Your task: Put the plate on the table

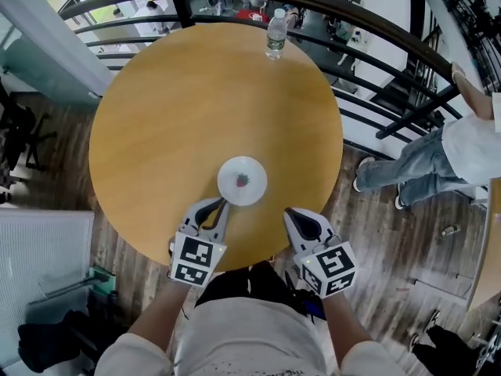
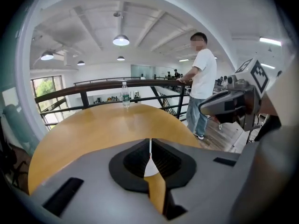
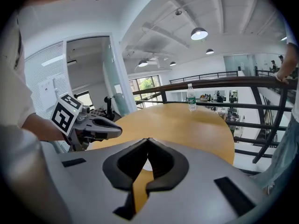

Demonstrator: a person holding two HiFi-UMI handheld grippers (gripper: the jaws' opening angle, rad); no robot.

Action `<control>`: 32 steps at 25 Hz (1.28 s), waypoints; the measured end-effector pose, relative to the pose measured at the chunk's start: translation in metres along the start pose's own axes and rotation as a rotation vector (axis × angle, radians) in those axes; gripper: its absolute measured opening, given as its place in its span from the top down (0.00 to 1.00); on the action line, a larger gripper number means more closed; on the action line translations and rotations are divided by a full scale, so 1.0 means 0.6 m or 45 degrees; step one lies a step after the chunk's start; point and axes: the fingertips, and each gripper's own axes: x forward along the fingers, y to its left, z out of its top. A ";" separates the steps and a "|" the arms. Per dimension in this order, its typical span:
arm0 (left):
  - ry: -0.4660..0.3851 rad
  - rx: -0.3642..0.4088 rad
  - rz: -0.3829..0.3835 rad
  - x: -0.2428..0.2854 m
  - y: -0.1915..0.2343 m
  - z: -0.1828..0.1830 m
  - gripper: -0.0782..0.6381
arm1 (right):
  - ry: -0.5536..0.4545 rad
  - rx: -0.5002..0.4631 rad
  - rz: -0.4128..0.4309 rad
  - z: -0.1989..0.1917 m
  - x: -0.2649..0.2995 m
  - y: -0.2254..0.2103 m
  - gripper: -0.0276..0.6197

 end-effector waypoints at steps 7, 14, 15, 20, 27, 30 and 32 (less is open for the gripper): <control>-0.150 -0.180 0.016 -0.120 -0.038 0.023 0.86 | -0.042 -0.038 0.015 0.035 -0.060 0.043 0.93; -0.207 -0.187 0.026 -0.185 -0.085 0.015 0.86 | -0.048 0.024 0.064 0.034 -0.094 0.068 0.93; -0.213 -0.193 0.029 -0.189 -0.087 0.015 0.86 | -0.043 0.014 0.069 0.033 -0.096 0.070 0.93; -0.236 -0.191 0.044 -0.198 -0.090 0.020 0.86 | -0.050 -0.023 0.088 0.038 -0.099 0.077 0.93; -0.266 -0.233 0.054 -0.209 -0.084 0.028 0.86 | -0.080 -0.037 0.111 0.055 -0.107 0.089 0.93; -0.262 -0.240 0.052 -0.211 -0.088 0.030 0.86 | -0.078 -0.035 0.107 0.056 -0.114 0.086 0.93; -0.259 -0.234 0.050 -0.210 -0.093 0.030 0.86 | -0.078 -0.031 0.103 0.054 -0.119 0.081 0.93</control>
